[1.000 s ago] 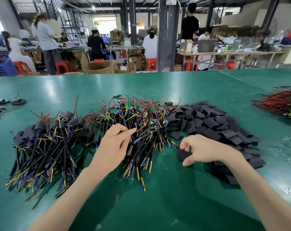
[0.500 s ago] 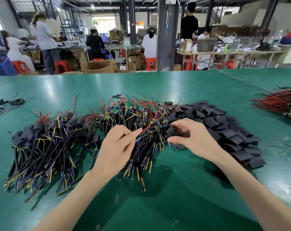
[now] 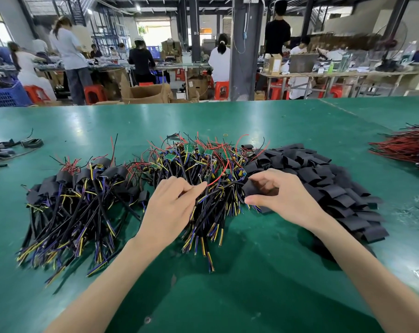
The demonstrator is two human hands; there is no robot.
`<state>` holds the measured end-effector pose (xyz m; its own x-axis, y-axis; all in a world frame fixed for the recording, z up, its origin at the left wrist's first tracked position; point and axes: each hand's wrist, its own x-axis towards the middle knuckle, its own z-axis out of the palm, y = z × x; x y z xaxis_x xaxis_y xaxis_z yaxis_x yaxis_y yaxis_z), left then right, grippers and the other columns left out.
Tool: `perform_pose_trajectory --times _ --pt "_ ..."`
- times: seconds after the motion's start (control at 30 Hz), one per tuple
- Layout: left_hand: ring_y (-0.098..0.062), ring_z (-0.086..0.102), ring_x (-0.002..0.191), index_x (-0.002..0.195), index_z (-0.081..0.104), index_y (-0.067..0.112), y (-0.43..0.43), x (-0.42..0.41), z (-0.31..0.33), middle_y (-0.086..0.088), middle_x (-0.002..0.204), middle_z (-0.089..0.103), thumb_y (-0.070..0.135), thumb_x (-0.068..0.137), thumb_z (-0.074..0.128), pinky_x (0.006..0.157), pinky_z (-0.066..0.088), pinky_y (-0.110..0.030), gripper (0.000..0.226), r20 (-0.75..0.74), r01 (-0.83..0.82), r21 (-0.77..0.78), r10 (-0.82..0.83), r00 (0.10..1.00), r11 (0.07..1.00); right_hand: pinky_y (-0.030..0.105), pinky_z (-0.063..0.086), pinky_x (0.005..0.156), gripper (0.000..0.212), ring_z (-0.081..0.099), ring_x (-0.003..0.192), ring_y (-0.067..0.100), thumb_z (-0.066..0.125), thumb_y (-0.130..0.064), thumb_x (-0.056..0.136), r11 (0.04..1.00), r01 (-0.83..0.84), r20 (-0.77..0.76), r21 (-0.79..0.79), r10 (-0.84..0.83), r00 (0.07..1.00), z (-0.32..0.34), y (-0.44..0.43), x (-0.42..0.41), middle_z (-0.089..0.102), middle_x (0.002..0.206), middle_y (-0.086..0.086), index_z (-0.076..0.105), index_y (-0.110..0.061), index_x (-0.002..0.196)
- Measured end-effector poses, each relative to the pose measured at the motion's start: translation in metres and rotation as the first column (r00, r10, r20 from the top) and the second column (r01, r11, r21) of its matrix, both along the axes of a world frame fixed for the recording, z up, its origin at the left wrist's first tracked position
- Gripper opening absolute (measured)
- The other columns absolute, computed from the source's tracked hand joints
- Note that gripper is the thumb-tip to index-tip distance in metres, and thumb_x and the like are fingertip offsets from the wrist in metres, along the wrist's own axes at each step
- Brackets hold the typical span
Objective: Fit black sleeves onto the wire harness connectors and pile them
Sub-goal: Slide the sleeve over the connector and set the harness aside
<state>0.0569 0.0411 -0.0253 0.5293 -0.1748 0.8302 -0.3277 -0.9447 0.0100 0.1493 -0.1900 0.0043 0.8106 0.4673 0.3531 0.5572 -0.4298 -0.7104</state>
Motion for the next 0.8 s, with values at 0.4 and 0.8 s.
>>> perform_pose_trajectory --times 0.4,0.8 --pt "-0.020 0.042 0.071 0.108 0.072 0.008 -0.0025 0.0019 -0.0053 -0.004 0.080 0.053 -0.008 0.084 0.059 0.066 0.039 -0.032 0.032 0.052 0.035 0.060 -0.038 0.998 0.998 -0.001 0.038 0.066 0.037 0.053 0.069 -0.015 0.086 -0.023 0.064 0.997 0.033 -0.009 0.064 -0.032 0.999 -0.0024 0.0006 0.0027 0.062 0.084 -0.016 0.060 -0.039 0.084" --pt "-0.021 0.047 0.075 0.105 0.074 0.010 -0.0028 0.0020 -0.0072 0.001 0.088 0.046 -0.014 0.081 0.059 0.071 0.036 -0.029 0.037 0.086 0.057 0.054 -0.062 0.994 0.997 0.016 0.046 0.082 0.044 0.060 0.087 0.010 0.084 -0.010 0.064 0.997 -0.024 -0.076 0.069 0.029 0.997 -0.0040 -0.0027 0.0069 0.063 0.092 -0.013 0.065 -0.033 0.097"
